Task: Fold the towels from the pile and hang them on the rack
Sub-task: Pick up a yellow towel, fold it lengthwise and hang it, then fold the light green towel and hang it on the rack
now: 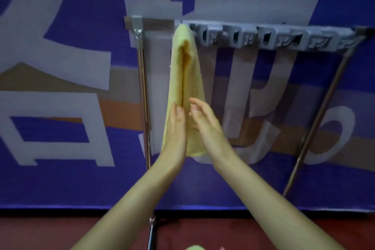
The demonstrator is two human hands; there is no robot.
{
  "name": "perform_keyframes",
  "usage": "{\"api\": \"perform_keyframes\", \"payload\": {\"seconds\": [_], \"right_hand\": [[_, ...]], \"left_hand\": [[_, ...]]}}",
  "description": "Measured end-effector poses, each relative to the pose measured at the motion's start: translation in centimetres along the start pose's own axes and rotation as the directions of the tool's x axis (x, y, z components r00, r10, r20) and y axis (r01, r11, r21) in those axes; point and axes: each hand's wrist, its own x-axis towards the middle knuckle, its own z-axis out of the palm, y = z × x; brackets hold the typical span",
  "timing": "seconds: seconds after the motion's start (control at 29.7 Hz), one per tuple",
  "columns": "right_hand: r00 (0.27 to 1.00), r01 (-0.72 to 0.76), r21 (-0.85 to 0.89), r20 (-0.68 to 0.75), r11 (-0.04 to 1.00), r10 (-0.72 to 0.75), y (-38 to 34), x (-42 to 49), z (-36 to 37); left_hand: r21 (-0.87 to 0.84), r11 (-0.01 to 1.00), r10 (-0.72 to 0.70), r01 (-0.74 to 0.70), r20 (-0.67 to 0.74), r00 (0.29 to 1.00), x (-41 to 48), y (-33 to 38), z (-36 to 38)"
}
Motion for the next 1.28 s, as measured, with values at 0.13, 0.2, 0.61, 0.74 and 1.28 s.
{"api": "perform_keyframes", "payload": {"seconds": [0.13,0.2,0.61,0.74,1.28], "right_hand": [[0.948,-0.219,-0.085,0.218,0.972,0.233,6.4,-4.5,-0.7],[0.892,-0.376,-0.114,0.226,0.920,0.392,11.0,-7.9,-1.6],[0.439,-0.877,-0.232,-0.036,0.420,0.898,36.5,-21.3,-11.5],[0.338,-0.936,-0.171,-0.199,0.307,0.920,41.3,-23.1,-15.1],[0.166,-0.981,-0.160,-0.386,0.111,0.907,56.8,-26.2,-20.5]], "left_hand": [[0.126,0.990,-0.067,0.066,-0.002,0.998,-3.8,-6.7,-1.1],[0.119,0.981,-0.148,0.150,-0.025,0.989,-6.5,-11.4,-2.0],[0.302,0.654,-0.731,0.694,0.013,0.683,-17.2,-35.7,-3.4],[0.367,0.580,-0.797,0.727,0.069,0.601,-18.3,-40.0,-3.4],[0.451,0.425,-0.902,0.785,0.142,0.407,-21.6,-53.8,-2.6]]}}
